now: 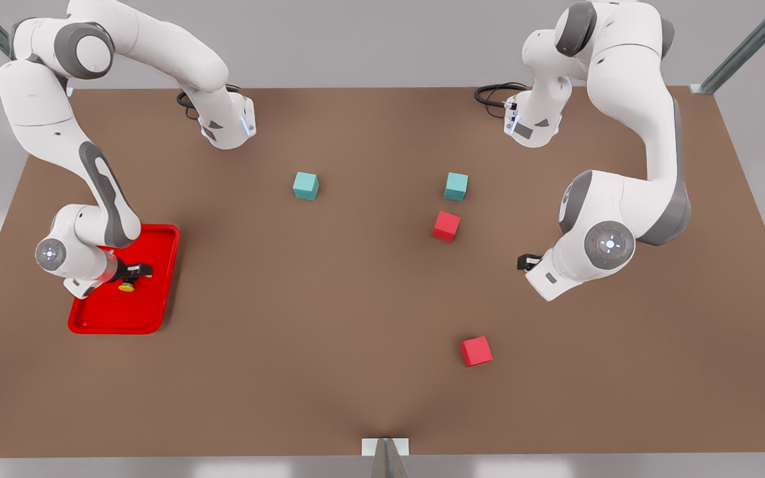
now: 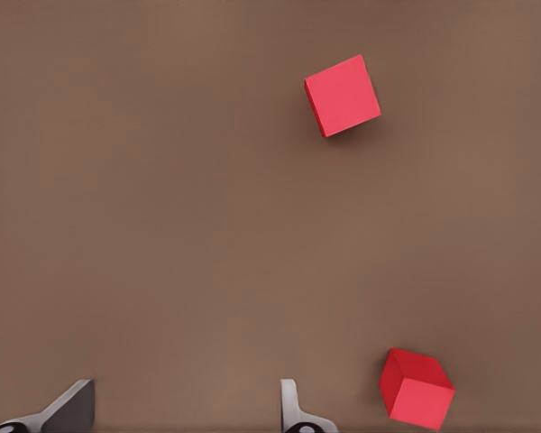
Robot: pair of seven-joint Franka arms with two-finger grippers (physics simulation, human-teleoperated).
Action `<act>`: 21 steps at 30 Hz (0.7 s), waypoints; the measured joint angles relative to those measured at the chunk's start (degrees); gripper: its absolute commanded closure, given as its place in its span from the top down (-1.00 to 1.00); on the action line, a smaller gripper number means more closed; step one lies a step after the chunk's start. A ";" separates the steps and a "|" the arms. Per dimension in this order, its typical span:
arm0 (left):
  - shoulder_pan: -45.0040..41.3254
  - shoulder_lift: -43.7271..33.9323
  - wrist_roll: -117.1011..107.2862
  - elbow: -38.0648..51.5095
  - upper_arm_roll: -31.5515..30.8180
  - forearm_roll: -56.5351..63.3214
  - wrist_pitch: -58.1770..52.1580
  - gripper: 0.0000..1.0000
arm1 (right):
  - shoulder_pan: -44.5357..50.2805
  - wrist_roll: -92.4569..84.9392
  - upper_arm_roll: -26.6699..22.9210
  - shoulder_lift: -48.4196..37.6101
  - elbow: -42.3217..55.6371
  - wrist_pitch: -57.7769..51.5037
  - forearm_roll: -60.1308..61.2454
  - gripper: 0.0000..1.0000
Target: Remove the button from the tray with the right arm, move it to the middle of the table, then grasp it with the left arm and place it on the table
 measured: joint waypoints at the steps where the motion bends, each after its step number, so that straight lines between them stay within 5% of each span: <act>1: -0.01 -0.02 0.00 0.02 0.00 0.00 0.01 1.00 | -0.37 0.06 0.00 -0.10 -0.09 0.06 -0.18 1.00; 9: 0.01 -0.02 -0.02 0.01 0.00 0.00 0.03 1.00 | -1.31 0.47 -0.01 -1.70 -3.45 0.91 -1.43 1.00; 11: 0.02 0.00 -0.02 -0.01 0.00 0.00 0.04 1.00 | -1.30 0.54 -0.01 -1.66 -3.56 1.14 -1.49 0.57; 12: 0.03 0.00 -0.02 -0.02 0.00 0.00 0.05 1.00 | -1.25 0.52 -0.01 -1.62 -3.57 1.23 -1.45 0.53; 21: 0.03 -0.06 -0.01 0.02 0.00 0.00 0.03 1.00 | -1.68 0.70 -0.01 -2.47 -3.47 1.46 -1.57 0.53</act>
